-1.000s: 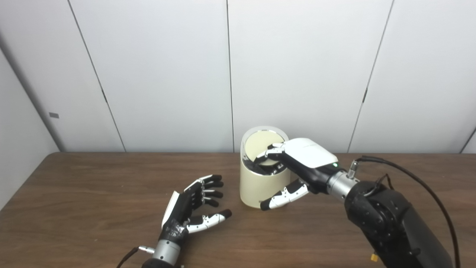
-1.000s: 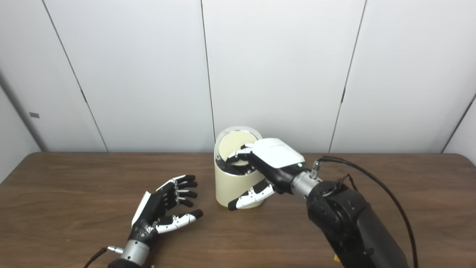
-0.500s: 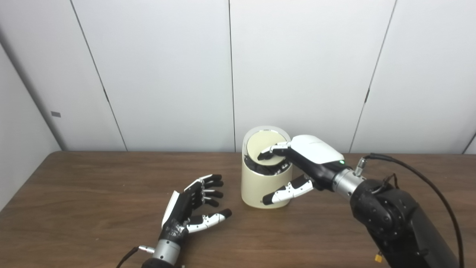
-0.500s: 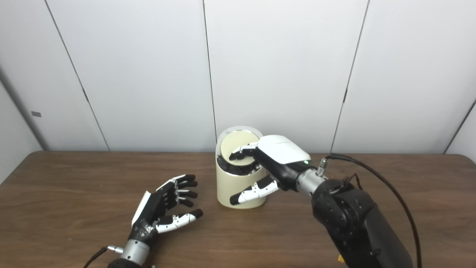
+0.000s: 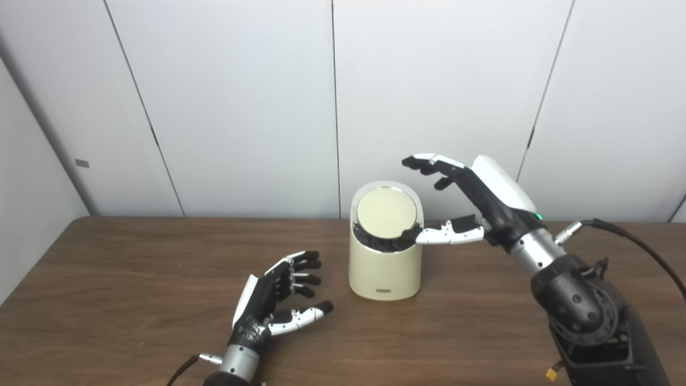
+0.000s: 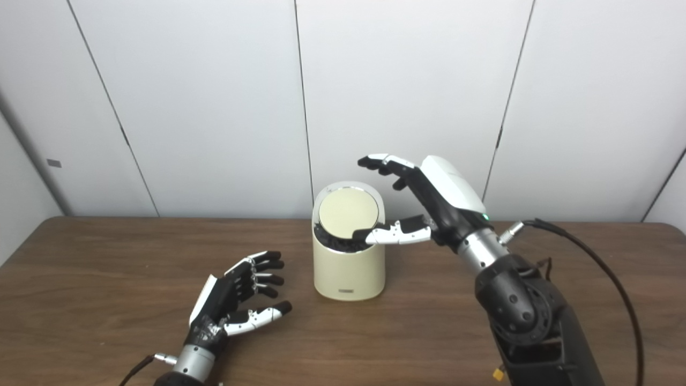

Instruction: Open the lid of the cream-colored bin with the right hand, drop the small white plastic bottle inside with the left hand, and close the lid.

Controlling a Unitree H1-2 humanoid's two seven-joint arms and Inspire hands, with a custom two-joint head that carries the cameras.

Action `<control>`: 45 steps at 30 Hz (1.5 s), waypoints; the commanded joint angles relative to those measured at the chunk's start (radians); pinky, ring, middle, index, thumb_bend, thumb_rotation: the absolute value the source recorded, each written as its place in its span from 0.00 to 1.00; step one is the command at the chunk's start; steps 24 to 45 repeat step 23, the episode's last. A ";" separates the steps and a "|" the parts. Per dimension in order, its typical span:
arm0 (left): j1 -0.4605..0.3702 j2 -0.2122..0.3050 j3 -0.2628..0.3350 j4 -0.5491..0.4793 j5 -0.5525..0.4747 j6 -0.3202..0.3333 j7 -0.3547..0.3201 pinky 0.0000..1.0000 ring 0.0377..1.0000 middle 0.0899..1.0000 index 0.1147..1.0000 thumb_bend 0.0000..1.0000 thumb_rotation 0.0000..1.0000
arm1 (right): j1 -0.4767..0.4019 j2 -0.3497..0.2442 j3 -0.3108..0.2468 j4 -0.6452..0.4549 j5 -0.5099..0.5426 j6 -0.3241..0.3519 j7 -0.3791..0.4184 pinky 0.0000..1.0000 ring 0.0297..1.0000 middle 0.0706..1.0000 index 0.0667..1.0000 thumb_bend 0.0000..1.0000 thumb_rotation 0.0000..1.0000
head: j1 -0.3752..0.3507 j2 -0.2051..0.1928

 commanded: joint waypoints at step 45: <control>-0.025 0.021 0.021 -0.009 -0.058 -0.088 -0.023 0.57 0.66 0.75 0.78 0.63 0.00 | 0.237 0.160 -0.120 0.340 0.400 -0.328 -0.277 0.79 0.82 0.83 0.86 0.77 0.35 | -0.027 -0.022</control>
